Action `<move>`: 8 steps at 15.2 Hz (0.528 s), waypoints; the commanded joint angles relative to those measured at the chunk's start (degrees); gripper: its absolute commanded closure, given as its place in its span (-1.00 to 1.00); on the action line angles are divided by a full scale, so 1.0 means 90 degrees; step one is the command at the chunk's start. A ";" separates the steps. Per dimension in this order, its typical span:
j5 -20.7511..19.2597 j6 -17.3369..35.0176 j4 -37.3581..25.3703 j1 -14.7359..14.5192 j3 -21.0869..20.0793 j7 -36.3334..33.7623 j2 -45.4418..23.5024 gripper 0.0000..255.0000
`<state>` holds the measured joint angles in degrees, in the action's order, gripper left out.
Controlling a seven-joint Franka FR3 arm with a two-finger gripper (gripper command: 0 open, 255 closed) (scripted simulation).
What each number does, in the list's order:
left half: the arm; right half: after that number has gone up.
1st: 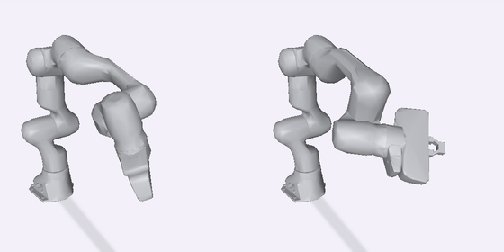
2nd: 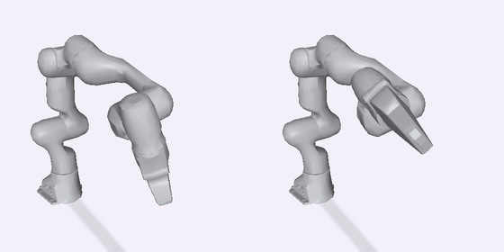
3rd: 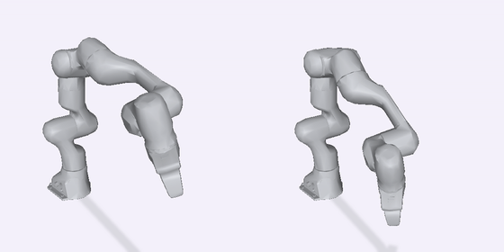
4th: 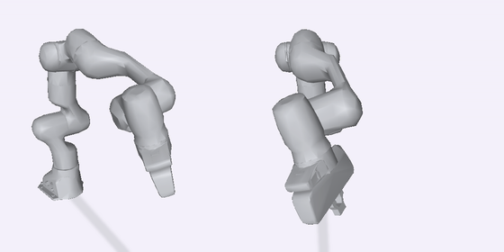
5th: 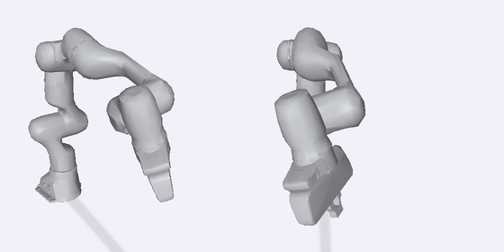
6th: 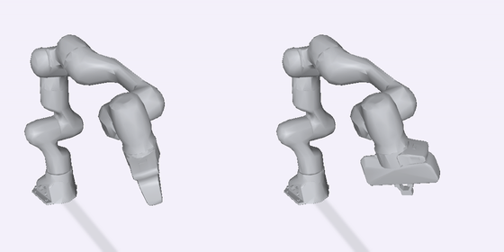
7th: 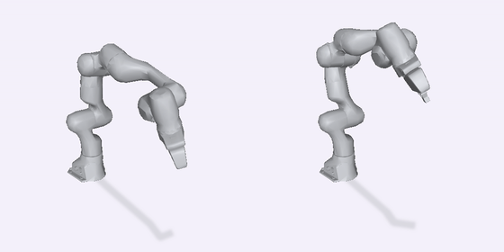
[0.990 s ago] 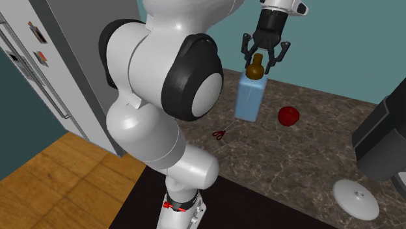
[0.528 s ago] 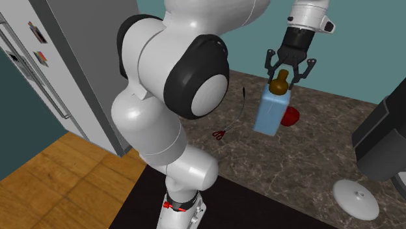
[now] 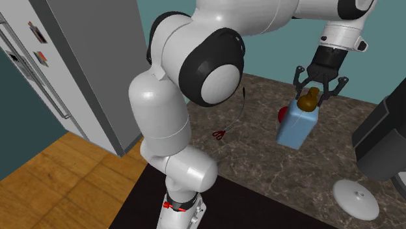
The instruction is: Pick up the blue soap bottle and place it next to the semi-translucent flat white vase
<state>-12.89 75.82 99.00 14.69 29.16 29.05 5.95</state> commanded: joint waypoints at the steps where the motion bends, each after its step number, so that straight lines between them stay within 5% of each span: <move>1: 0.0039 0.0190 -0.0161 0.0129 0.0196 0.0331 -0.0314 1.00; 8: 0.0532 0.0755 -0.1042 0.0768 0.0721 0.1472 -0.1762 1.00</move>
<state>-8.91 81.61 90.71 20.53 34.97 40.54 -7.78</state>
